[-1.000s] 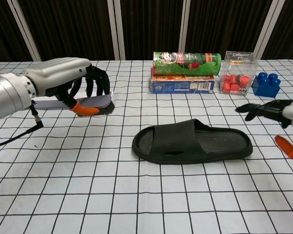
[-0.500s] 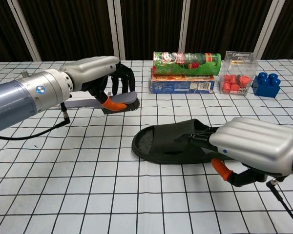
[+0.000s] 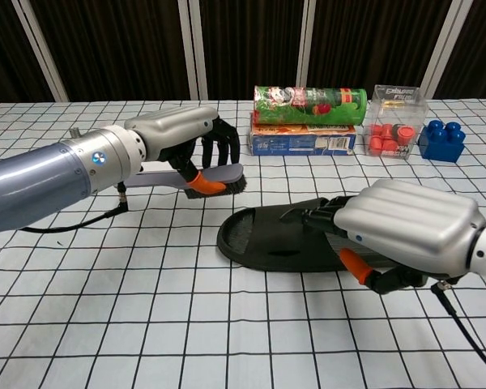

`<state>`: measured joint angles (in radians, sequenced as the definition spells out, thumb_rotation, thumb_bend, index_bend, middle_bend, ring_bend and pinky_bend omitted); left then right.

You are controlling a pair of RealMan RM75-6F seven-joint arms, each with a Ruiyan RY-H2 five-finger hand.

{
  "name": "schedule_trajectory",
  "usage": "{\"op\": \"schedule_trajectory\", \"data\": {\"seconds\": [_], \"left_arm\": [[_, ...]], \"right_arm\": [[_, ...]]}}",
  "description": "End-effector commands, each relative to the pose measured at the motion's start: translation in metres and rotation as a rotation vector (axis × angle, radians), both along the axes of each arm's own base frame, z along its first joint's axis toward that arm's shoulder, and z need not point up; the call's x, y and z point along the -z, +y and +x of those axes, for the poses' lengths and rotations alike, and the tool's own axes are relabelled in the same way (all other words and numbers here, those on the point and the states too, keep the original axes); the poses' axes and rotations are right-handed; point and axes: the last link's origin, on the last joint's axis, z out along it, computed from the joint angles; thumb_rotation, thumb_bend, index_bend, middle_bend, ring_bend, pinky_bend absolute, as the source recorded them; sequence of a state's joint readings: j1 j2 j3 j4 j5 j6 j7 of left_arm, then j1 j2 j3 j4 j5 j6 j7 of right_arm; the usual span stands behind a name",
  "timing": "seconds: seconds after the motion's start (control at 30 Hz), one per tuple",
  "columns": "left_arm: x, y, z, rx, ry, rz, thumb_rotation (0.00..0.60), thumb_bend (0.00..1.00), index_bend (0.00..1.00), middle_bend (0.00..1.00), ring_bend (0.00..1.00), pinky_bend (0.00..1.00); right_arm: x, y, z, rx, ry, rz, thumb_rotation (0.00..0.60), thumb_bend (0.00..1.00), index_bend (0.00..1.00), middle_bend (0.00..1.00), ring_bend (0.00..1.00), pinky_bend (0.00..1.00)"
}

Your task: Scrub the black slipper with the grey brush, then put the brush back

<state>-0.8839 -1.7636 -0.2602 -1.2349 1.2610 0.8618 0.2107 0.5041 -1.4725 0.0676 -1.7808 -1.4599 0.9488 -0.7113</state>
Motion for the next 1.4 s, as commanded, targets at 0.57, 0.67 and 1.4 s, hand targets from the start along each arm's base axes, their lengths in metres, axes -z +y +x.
{"op": "schedule_trajectory", "data": {"seconds": [0.57, 0.67, 1.4], "left_arm": [[0.017, -0.003, 0.023, 0.033, -0.006, -0.021, 0.6, 0.64, 0.55, 0.73, 0.6, 0.64], [0.021, -0.005, 0.027, 0.038, -0.01, -0.028, 0.6, 0.64, 0.55, 0.73, 0.6, 0.64], [0.053, -0.012, 0.08, 0.045, -0.155, -0.093, 0.6, 0.64, 0.55, 0.73, 0.6, 0.64]], "right_arm": [[0.008, -0.007, -0.006, 0.038, 0.026, 0.029, 0.6, 0.8, 0.0, 0.23, 0.23, 0.42], [0.01, -0.009, -0.009, 0.048, 0.025, 0.037, 0.6, 0.8, 0.0, 0.23, 0.23, 0.42], [0.018, 0.003, -0.011, 0.019, 0.021, 0.072, 0.6, 0.8, 0.0, 0.23, 0.23, 0.42]]}}
